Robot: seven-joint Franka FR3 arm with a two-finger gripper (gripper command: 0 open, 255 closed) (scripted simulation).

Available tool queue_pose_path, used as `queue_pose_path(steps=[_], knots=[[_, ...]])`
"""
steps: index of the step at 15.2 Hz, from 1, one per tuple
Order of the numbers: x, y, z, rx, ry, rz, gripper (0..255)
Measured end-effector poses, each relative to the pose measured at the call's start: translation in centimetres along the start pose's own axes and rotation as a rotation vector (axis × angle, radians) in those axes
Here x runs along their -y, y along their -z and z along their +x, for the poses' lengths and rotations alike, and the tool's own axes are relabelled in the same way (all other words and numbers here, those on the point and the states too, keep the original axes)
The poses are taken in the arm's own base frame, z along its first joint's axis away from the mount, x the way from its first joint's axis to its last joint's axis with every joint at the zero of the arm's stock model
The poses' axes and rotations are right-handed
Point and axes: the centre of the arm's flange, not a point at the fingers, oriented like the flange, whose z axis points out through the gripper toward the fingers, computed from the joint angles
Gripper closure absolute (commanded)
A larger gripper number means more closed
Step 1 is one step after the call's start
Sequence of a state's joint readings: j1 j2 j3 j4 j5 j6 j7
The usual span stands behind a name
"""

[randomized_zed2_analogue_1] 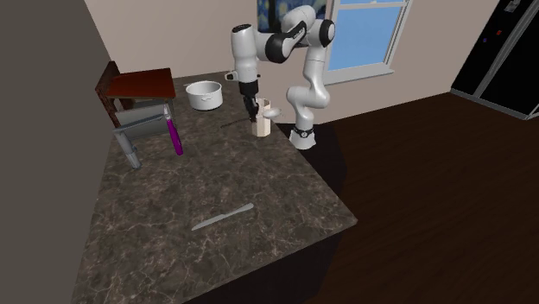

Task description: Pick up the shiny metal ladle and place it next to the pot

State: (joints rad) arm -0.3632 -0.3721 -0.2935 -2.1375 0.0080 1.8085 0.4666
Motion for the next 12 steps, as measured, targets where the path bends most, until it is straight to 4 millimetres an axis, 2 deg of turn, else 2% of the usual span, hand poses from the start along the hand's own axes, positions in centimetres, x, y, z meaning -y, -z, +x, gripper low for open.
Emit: queue_pose_path(steps=[12], knots=[[-14.1,2.0,6.6,0.000,-0.001,0.000,255]])
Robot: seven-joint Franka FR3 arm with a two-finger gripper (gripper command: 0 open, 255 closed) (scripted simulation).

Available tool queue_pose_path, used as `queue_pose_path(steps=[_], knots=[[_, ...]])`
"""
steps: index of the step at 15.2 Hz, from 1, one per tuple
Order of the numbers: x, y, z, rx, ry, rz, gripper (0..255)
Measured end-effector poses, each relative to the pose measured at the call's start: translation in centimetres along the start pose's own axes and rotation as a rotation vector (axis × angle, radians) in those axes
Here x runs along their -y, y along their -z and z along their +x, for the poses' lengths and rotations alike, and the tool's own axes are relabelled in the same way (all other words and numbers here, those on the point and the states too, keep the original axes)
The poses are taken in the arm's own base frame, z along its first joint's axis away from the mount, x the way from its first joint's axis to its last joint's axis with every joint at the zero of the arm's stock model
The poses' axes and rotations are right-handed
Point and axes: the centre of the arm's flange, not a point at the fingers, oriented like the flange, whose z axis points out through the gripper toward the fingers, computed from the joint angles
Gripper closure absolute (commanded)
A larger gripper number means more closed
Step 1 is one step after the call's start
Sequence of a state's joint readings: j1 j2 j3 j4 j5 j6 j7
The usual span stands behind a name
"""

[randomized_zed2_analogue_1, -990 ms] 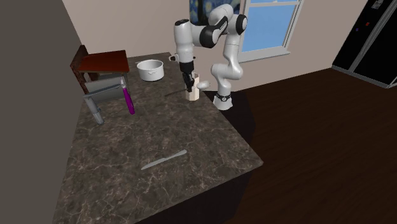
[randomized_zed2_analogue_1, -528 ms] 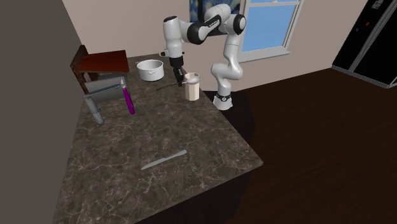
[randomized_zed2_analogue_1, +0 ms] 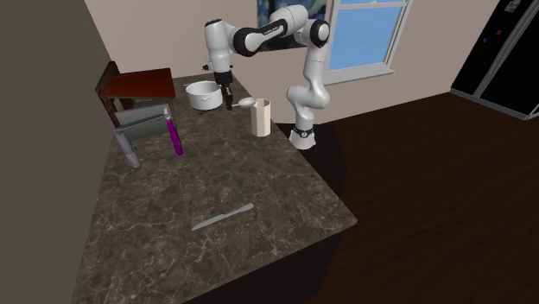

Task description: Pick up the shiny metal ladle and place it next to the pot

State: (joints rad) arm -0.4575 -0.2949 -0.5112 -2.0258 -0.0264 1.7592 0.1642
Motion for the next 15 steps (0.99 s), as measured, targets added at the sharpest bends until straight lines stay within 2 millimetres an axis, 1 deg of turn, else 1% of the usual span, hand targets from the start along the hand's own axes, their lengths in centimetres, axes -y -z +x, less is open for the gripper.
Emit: queue_pose_path(steps=[2,6,10,13,15], knots=[[-2.5,-0.1,1.2,0.000,0.000,0.000,255],[-7.4,0.9,3.5,0.001,0.000,0.000,255],[-12.0,1.2,5.4,0.001,-0.001,0.000,255],[-15.3,1.9,7.0,0.001,-0.002,0.000,255],[-16.3,1.4,7.4,0.001,0.001,0.000,255]])
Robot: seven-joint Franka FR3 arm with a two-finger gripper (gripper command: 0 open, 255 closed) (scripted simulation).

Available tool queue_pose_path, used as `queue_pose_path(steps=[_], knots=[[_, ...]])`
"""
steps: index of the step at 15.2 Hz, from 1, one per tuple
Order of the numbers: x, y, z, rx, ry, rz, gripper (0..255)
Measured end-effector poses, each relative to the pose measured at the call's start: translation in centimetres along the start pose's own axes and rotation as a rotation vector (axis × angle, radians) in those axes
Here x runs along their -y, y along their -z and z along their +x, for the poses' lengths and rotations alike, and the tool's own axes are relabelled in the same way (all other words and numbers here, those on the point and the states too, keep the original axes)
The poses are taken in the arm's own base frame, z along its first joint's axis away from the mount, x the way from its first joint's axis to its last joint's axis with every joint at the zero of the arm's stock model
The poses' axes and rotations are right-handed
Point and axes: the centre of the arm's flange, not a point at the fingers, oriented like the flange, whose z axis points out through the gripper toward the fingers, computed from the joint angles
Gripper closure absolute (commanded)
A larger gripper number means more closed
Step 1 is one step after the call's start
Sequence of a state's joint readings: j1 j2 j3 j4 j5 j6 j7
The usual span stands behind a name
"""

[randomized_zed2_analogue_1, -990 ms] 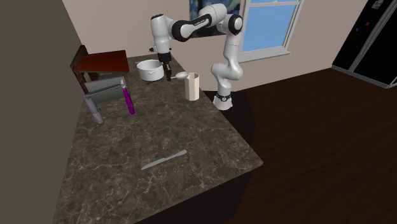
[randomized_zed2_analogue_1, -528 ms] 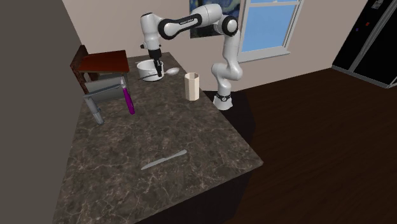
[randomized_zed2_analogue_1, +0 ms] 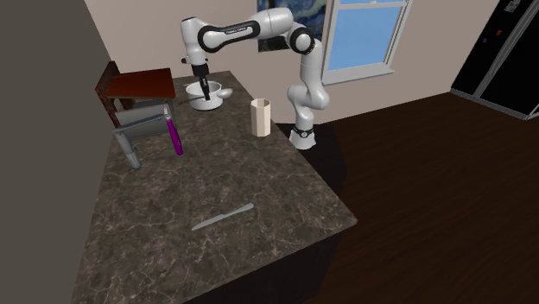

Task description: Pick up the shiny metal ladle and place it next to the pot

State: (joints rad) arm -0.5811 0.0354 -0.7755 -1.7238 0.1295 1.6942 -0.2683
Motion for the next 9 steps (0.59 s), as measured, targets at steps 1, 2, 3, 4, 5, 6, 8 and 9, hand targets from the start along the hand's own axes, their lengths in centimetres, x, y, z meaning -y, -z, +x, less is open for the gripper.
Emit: queue_pose_path(steps=[1,2,3,4,5,6,8,9], knots=[[-0.2,-0.4,0.1,0.000,0.000,0.000,255],[-0.4,-1.0,0.2,0.000,0.001,0.000,255],[-0.4,-1.5,0.2,0.000,0.001,0.000,255],[-0.6,-2.0,0.3,0.000,0.001,0.000,255],[-0.6,-2.5,0.3,0.000,0.001,0.000,255],[-0.6,-3.0,0.4,0.000,0.001,0.000,255],[-0.6,-4.1,0.4,0.000,0.001,0.000,255],[-0.8,-4.7,0.5,0.000,0.001,0.000,255]])
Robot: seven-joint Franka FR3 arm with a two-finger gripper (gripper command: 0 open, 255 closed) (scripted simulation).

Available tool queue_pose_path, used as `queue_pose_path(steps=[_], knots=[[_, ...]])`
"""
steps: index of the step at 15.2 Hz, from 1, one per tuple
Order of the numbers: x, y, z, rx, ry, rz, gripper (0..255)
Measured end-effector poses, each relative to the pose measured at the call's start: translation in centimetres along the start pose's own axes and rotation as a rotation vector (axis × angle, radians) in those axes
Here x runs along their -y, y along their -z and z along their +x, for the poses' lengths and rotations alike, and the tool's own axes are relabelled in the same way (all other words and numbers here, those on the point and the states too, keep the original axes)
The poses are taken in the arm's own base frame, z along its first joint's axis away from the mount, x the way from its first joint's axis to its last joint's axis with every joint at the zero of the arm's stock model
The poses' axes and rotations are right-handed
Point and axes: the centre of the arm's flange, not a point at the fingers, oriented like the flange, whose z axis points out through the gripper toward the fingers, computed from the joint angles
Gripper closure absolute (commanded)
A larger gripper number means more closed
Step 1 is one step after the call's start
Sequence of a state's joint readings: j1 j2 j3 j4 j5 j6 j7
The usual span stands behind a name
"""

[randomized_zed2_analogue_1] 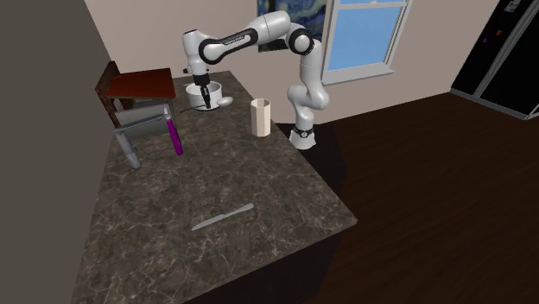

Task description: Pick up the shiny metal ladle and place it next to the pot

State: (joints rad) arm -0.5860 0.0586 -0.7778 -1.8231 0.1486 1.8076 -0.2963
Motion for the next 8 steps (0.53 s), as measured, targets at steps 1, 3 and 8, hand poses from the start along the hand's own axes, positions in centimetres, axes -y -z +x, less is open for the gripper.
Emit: queue_pose_path(steps=[1,3,8], knots=[[-0.1,-0.5,0.0,0.000,0.000,0.000,255],[-0.2,-1.4,0.1,0.000,0.000,0.000,255],[-0.4,-4.0,0.2,0.000,0.000,0.000,255]])
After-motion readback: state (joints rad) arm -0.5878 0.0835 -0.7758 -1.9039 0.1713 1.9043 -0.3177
